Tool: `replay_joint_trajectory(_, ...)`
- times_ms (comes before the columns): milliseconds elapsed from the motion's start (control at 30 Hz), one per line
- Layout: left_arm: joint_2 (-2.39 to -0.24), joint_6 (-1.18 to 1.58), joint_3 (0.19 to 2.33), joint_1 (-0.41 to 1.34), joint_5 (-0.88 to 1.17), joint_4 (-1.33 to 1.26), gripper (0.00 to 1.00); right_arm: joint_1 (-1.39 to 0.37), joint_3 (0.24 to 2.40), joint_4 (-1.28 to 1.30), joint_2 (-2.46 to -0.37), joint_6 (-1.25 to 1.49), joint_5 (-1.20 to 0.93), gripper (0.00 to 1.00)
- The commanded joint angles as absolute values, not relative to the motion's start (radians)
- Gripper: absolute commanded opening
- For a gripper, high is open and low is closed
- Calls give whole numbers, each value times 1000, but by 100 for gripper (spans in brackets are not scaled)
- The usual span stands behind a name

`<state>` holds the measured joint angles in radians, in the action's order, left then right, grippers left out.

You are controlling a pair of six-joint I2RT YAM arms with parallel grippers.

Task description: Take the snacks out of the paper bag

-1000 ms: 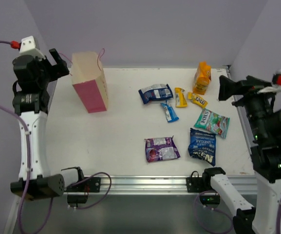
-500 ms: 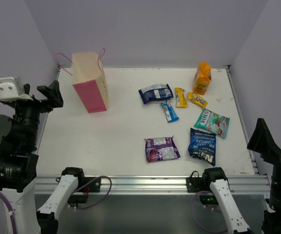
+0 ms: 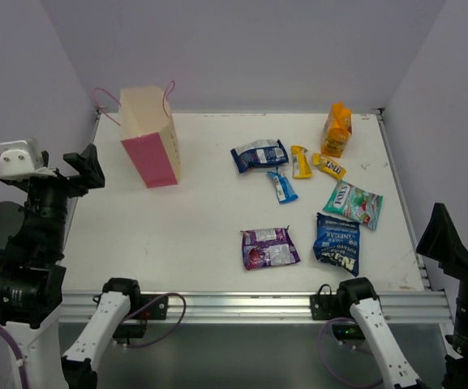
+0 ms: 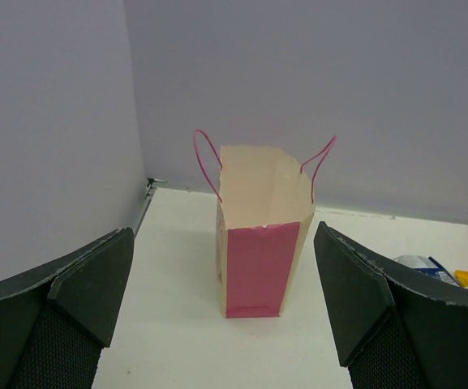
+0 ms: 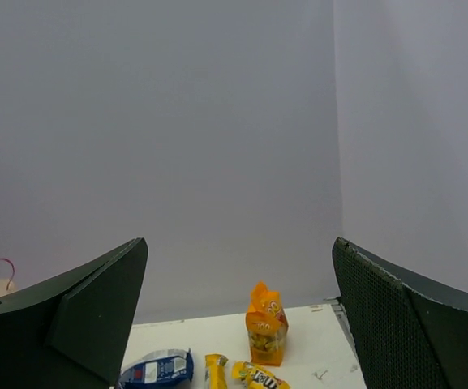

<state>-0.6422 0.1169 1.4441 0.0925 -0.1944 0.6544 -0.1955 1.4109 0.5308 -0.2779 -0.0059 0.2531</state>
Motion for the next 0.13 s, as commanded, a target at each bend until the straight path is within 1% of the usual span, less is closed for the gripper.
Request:
replay_joint_trajectory(0, -655, 117, 1428, 98, -184, 646, 100, -196, 1401, 520, -284, -23, 265, 99)
replay_joint_trajectory(100, -652, 118, 1416, 98, -183, 652, 100, -199, 1388, 528, -282, -11, 252, 99)
